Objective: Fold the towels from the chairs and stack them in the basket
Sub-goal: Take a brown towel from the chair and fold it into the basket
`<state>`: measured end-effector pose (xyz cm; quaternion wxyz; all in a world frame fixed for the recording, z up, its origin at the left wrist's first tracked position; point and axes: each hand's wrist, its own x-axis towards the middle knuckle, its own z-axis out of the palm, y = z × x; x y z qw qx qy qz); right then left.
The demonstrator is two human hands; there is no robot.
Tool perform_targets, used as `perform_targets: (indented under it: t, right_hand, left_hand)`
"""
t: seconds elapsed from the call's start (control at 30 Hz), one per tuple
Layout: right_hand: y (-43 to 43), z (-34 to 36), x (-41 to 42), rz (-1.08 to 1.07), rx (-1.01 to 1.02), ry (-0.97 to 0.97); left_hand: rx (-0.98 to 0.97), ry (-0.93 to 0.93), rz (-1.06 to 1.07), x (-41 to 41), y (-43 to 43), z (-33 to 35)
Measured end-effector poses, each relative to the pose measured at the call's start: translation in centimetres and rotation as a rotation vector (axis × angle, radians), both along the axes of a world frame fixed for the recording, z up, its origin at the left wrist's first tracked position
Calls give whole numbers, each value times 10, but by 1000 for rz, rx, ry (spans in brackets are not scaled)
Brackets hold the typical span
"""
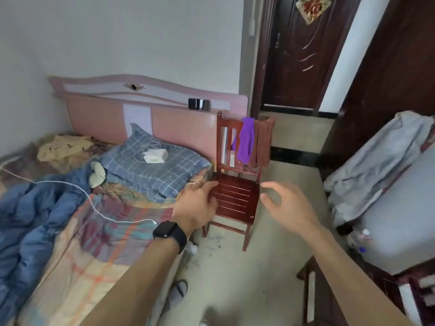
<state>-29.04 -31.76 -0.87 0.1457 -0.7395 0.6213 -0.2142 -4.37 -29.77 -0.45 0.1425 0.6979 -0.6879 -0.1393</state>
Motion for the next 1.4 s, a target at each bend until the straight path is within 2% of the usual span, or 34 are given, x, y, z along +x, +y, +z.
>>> perform_targets:
  t: [0.2,0.43,0.63,0.87,1.03,1.1,1.23,1.3,1.4]
  right_hand:
    - [-118,-20,5,-47,64,-24]
    - [-233,-31,-9,-137,171,-72]
    - [-358,-74,-42,-209,268,-109]
    - [-533,-127,-80,-290,452,-166]
    - [-631,-166,-69,-349,560,-306]
    - [-655,-186,-63,-370,568,-368]
    - [-671,-203,-63,-463,548,-313]
    - [-666,-191,-66,-452,528,-292]
    - [-658,-151,-72,-436,465,-414]
  left_hand:
    - [-23,-31,-131,-1,-154,-12]
    - [43,-37,-239,-17,-295,-34]
    - [49,-71,-278,-48,-417,-78]
    - [73,-135,-217,-90,-561,-109]
    - [138,-245,-253,-107,-636,-134]
    - [171,-305,-273,-110,-657,-146]
    - [265,-340,-269,-111,-679,-161]
    - [260,-334,-268,-110,-682,-165]
    - [272,-322,-274,-107,-680,-163]
